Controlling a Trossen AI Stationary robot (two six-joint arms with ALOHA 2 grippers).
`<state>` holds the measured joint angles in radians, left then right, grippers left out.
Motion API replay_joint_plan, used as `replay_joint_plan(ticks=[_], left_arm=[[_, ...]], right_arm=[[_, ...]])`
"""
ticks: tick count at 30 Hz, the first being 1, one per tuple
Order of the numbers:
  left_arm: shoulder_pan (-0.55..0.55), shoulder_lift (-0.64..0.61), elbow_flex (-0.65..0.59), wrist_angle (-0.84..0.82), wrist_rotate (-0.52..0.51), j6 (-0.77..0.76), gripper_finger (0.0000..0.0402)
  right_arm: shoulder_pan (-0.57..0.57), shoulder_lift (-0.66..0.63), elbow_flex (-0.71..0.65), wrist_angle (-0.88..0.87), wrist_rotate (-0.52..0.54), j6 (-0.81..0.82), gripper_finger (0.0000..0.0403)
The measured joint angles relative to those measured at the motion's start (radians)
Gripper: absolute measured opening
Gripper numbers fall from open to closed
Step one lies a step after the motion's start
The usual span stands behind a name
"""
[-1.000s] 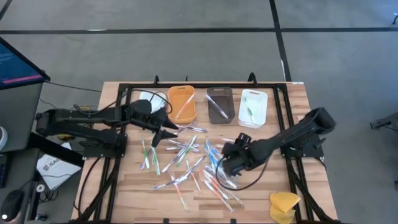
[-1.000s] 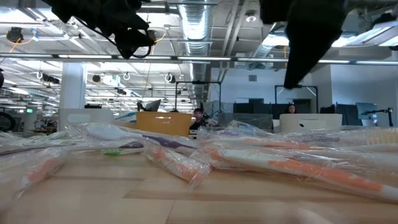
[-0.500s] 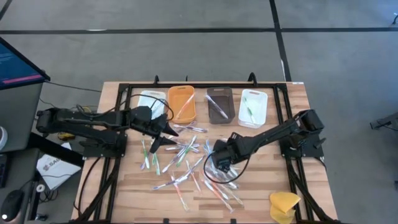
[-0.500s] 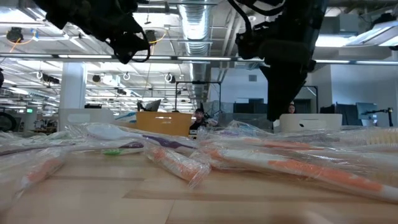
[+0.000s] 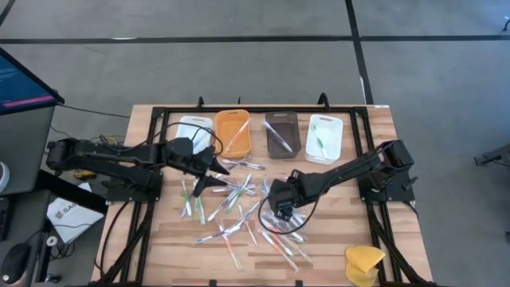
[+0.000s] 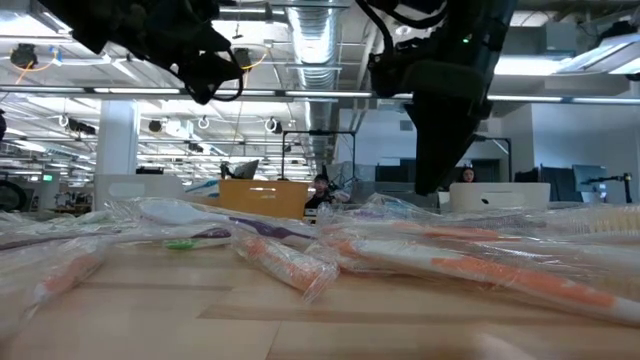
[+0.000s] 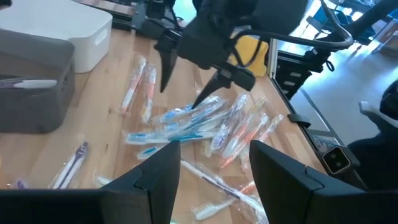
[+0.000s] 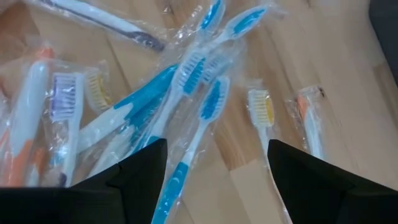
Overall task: Pick & Place Toothbrushes
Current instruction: Put the blue toothbrush into the left white bin
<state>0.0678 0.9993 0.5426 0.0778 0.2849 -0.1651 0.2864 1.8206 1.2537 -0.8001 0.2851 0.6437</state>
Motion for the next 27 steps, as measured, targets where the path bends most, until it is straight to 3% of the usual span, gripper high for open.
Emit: replay_joint_plan(ticks=[15,27], left_arm=[[-0.052,0.000,0.000,0.020,0.000,0.000,0.0186],[-0.063,0.000,0.000,0.034,0.000,-0.001,0.0186]], right_arm=[[-0.005,0.000,-0.002,0.029,0.003,0.000,0.0274],[-0.005,0.000,-0.081,0.122,0.003,0.003,0.0274]])
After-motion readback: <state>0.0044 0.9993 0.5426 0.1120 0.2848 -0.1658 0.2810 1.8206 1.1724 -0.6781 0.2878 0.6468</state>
